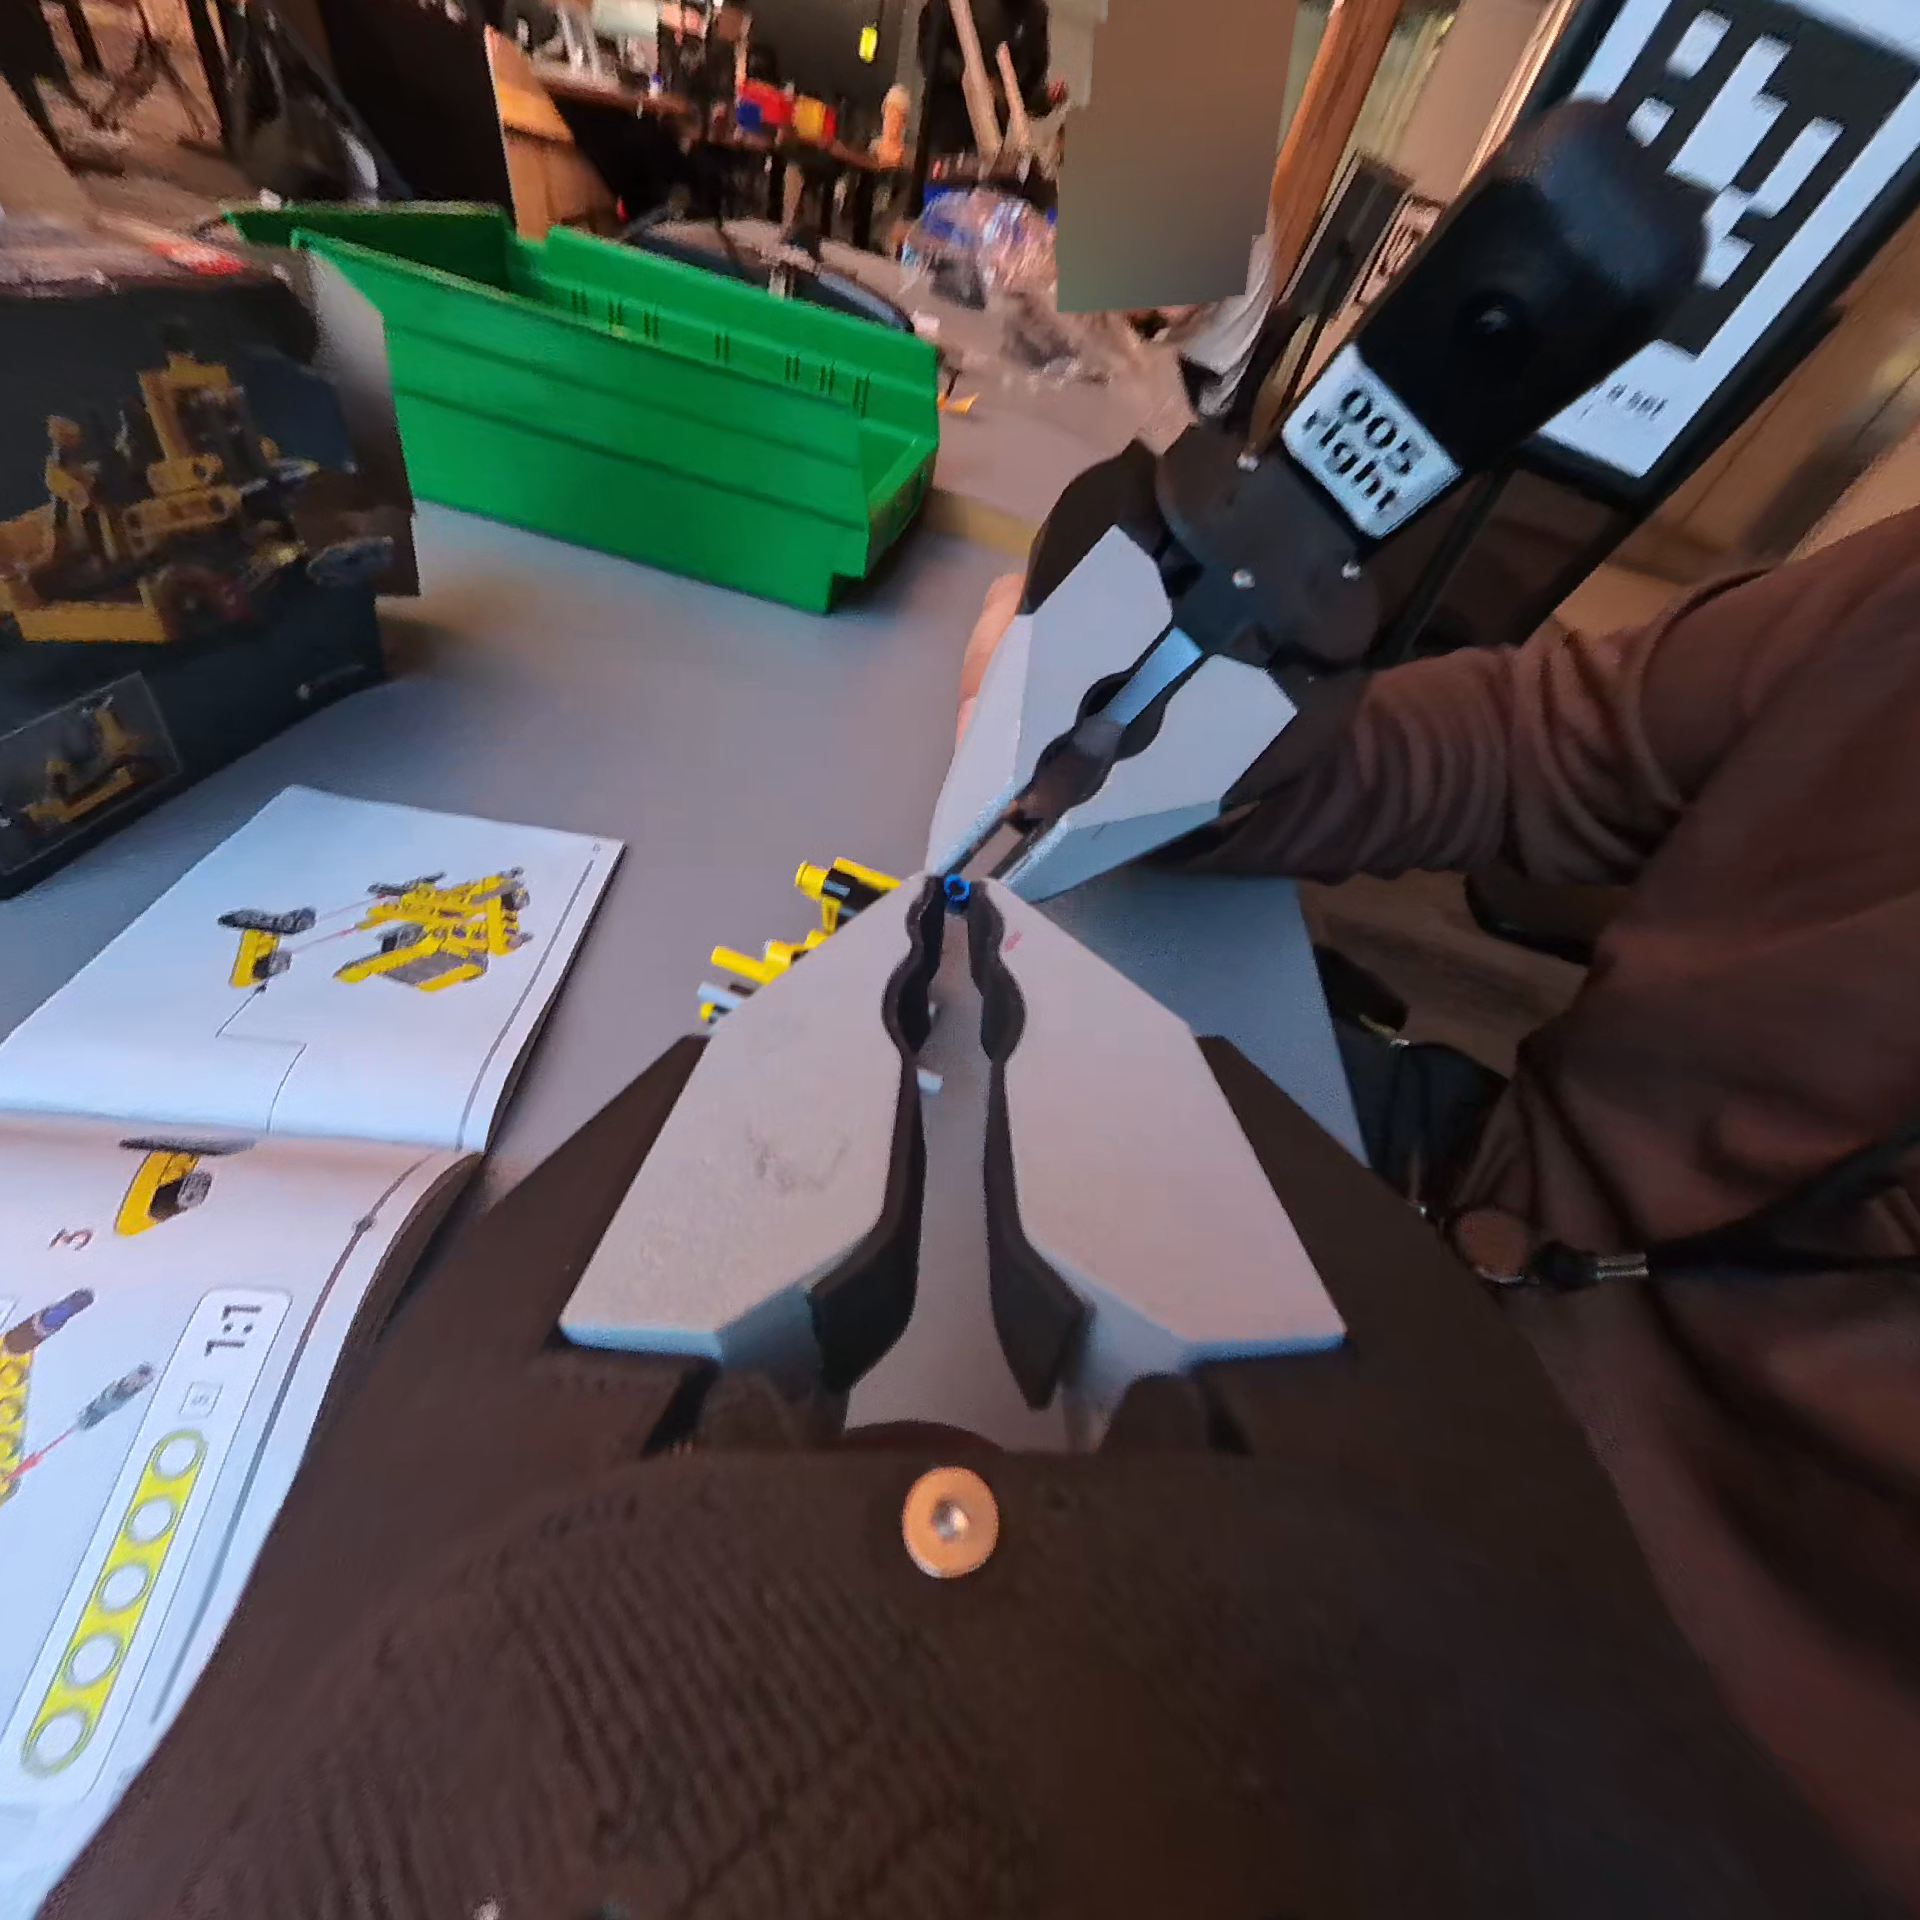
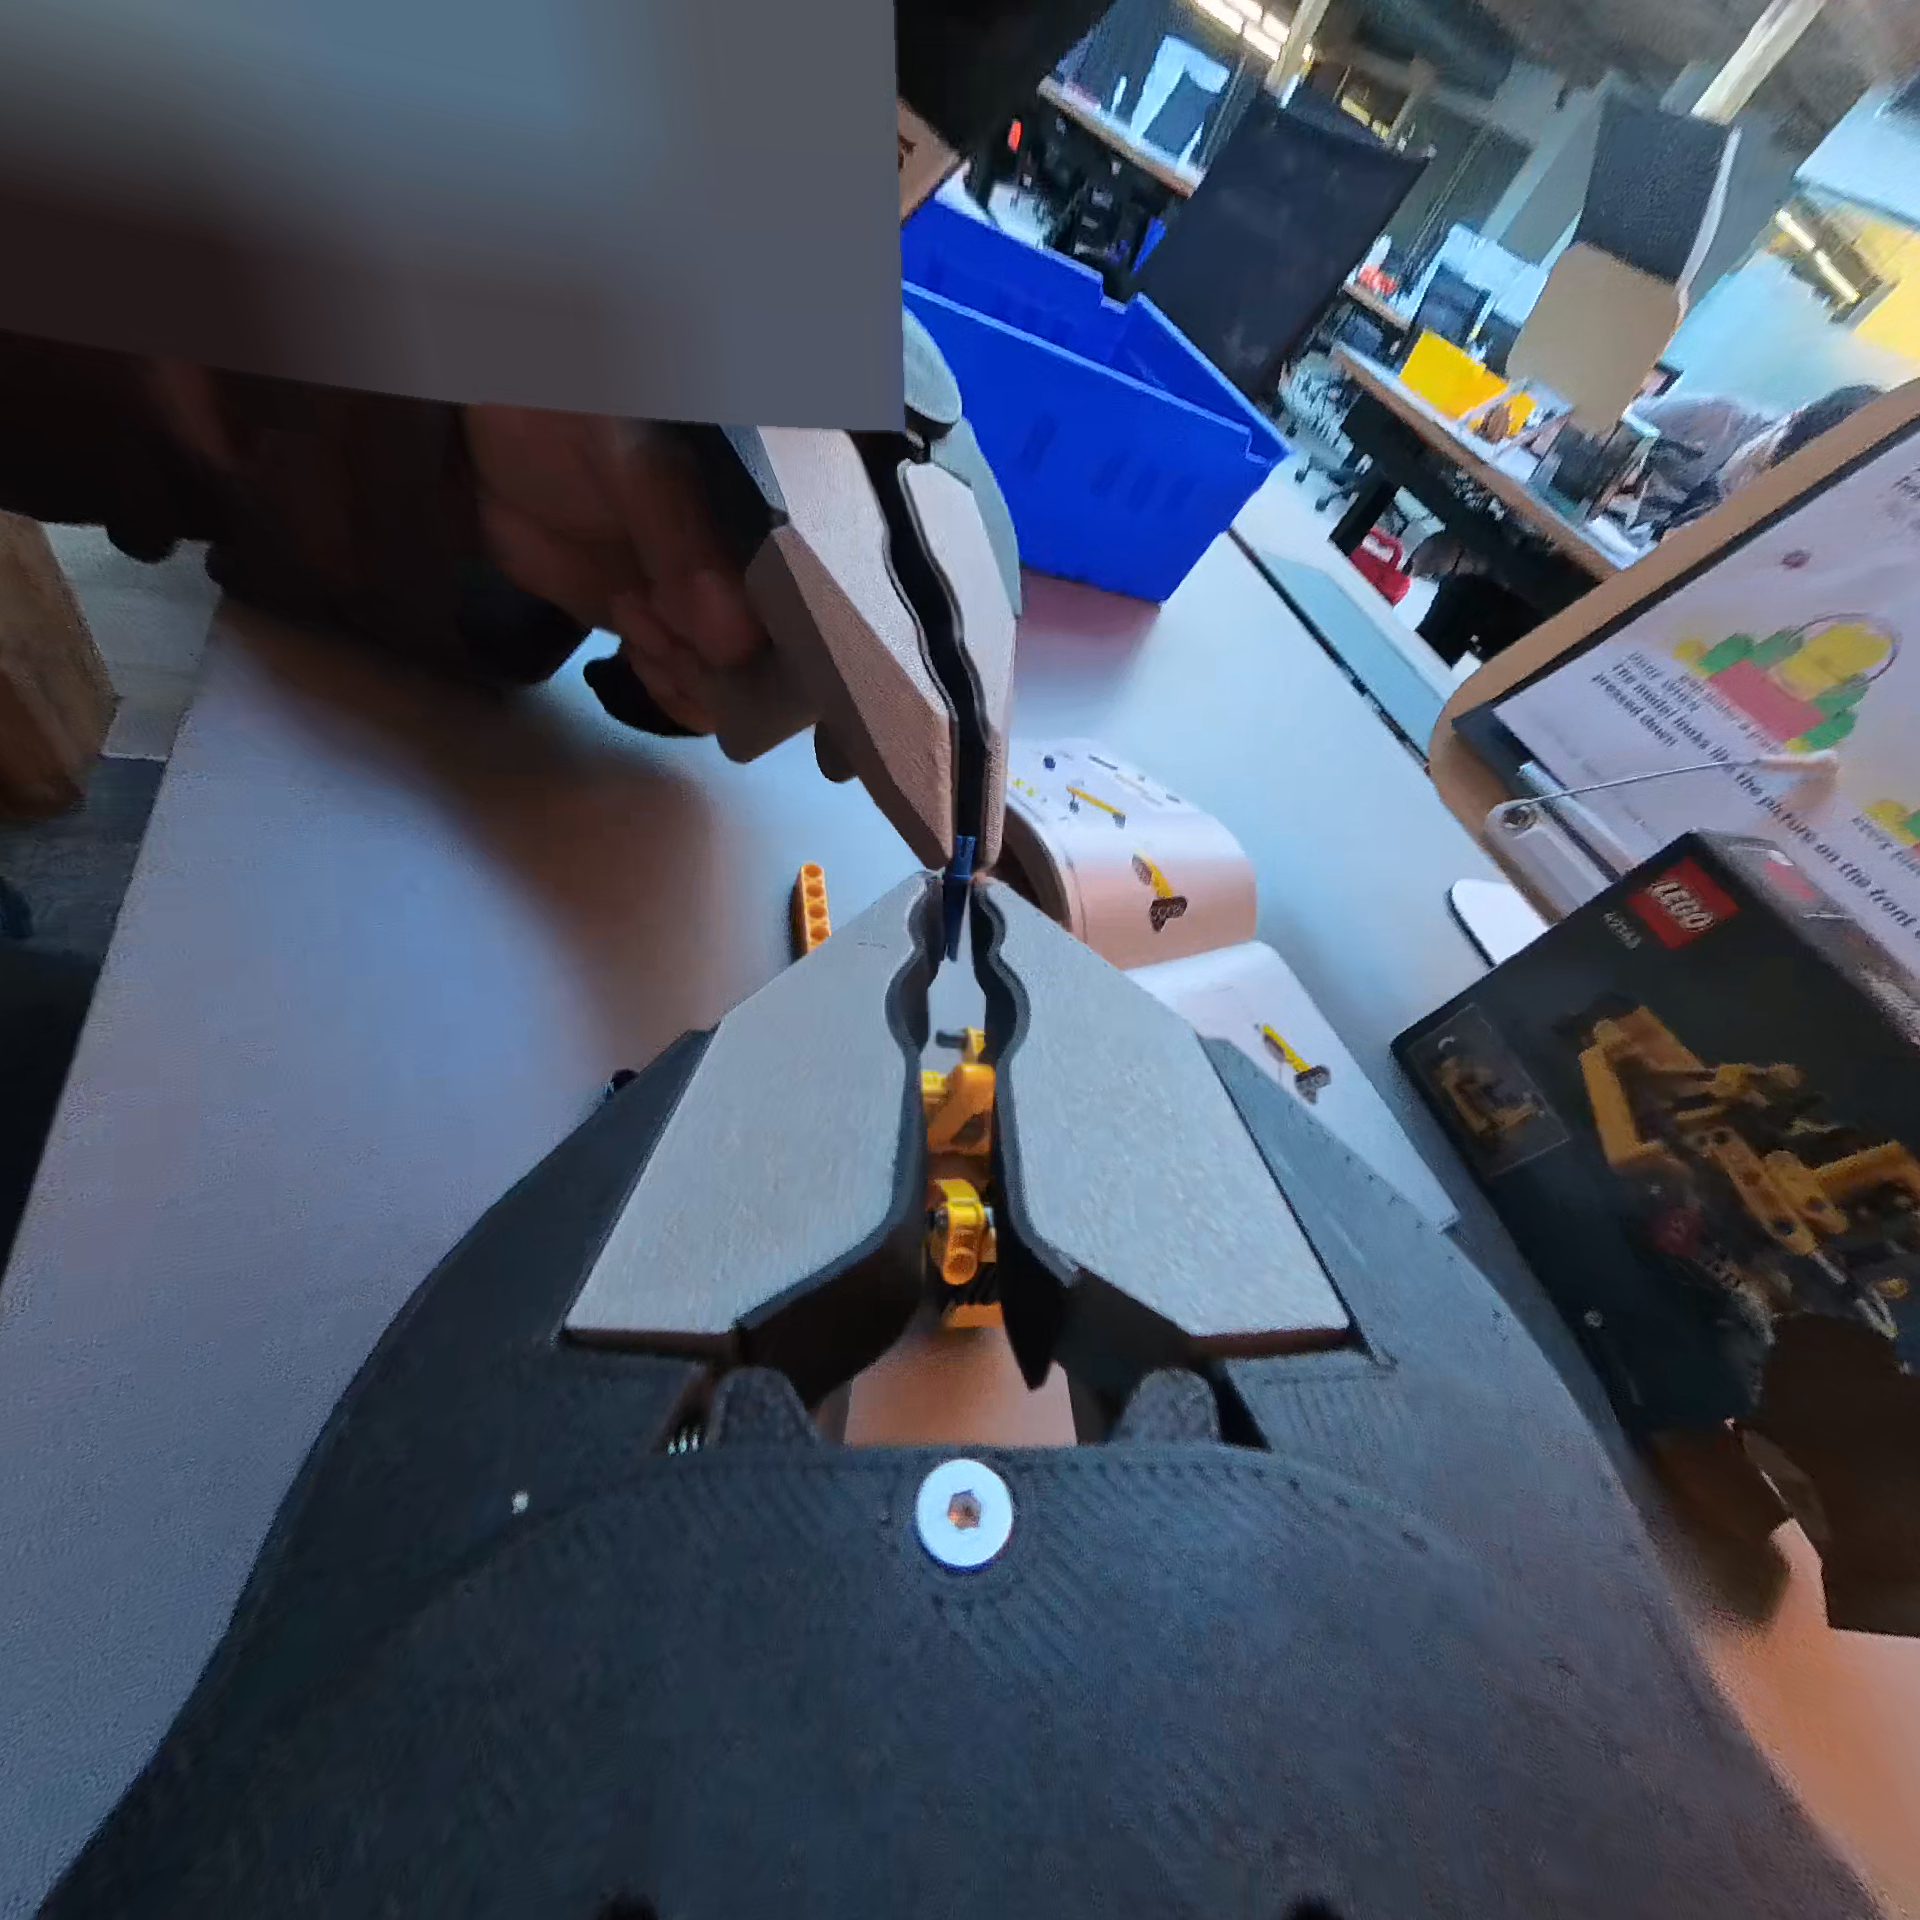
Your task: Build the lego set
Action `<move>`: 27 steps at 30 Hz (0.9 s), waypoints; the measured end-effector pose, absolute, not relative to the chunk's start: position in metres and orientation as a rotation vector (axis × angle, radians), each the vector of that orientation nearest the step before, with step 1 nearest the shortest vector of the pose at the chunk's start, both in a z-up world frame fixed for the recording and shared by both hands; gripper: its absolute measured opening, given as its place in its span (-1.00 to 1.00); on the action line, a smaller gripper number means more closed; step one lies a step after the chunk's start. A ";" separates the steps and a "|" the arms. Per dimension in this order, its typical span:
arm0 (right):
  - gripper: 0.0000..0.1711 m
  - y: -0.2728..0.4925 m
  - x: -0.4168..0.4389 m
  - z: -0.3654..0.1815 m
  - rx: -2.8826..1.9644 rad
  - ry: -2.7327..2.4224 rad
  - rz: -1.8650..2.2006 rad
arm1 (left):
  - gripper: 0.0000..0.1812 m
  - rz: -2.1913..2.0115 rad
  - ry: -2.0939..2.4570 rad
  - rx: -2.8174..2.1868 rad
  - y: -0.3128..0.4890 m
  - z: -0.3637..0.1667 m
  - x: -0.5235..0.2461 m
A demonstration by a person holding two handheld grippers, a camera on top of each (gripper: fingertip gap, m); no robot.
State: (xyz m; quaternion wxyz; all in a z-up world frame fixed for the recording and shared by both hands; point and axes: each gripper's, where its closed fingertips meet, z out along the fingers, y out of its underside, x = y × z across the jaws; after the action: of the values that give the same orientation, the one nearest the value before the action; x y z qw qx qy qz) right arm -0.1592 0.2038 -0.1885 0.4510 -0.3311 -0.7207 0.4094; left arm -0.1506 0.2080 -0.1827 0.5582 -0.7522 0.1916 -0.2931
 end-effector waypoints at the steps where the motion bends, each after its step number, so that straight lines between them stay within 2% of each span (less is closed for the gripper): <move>1: -0.98 0.204 -0.160 -0.192 -0.827 -1.796 0.998 | -0.98 -0.683 0.456 -1.793 0.208 -0.186 -0.151; 9: -0.99 0.209 -0.166 -0.209 -0.853 -1.845 0.831 | -0.98 -0.552 0.484 -1.899 0.212 -0.203 -0.154; 13: -0.99 0.215 -0.159 -0.174 -1.033 -1.674 1.368 | -0.93 -0.600 0.450 -1.719 0.210 -0.168 -0.153; 17: -1.00 0.234 -0.156 -0.142 -1.171 -1.372 1.872 | -0.88 -0.340 0.490 -1.710 0.217 -0.168 -0.163; 21: -1.00 0.231 -0.163 -0.136 -1.193 -1.261 1.987 | -0.79 -0.220 0.477 -1.653 0.224 -0.163 -0.154; 27: -1.00 0.212 -0.172 -0.137 -1.163 -1.273 1.971 | -0.89 -0.148 0.411 -1.612 0.227 -0.155 -0.160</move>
State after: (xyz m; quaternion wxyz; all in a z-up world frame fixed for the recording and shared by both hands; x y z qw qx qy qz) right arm -0.1724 0.2124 -0.1365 0.2586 -0.4290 -0.4697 0.7270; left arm -0.1602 0.2275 -0.1552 0.6712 -0.7154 0.1826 -0.0659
